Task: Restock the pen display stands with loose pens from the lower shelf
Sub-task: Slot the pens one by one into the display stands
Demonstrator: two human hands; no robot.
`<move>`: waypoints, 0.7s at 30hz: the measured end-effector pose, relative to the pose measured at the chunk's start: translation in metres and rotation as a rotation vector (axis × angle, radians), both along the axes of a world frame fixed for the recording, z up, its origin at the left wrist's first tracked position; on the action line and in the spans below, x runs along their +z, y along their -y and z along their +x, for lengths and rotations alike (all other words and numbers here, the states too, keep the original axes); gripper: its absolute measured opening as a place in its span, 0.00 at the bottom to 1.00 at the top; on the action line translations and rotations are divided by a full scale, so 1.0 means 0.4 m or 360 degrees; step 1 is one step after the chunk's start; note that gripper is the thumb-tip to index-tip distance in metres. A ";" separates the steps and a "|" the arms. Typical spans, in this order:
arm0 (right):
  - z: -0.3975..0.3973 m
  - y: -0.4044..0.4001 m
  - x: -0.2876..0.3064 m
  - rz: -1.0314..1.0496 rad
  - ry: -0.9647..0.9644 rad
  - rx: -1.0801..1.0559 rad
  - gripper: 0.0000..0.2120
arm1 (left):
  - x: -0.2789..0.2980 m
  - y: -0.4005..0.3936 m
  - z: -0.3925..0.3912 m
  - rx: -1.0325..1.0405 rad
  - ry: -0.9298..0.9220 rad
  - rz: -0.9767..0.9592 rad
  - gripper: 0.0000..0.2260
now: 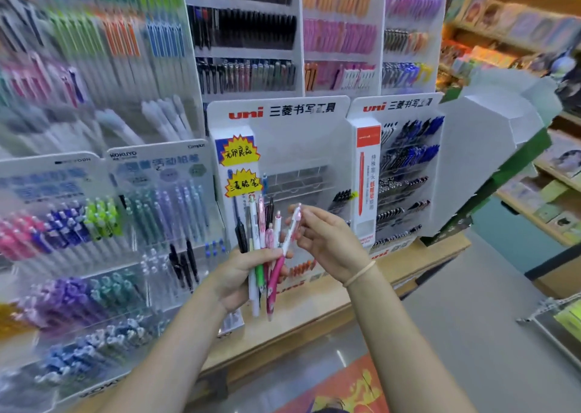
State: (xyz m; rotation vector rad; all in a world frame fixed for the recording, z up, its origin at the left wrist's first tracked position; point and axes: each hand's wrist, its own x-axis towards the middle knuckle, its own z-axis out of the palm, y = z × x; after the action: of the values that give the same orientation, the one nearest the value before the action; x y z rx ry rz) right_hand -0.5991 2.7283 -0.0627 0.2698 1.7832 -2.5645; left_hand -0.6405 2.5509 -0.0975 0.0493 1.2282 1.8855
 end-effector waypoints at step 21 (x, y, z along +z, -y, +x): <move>-0.415 -0.319 0.037 0.0386 -0.0716 -0.0080 0.05 | -0.047 -0.261 -0.129 0.1195 -0.0198 -0.0313 0.14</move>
State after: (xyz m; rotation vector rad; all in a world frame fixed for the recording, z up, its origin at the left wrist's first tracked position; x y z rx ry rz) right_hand -0.7652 2.8559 -0.0480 -0.2943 2.2589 -2.5928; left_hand -0.6922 2.6552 -0.1163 -0.4670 1.6635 2.3961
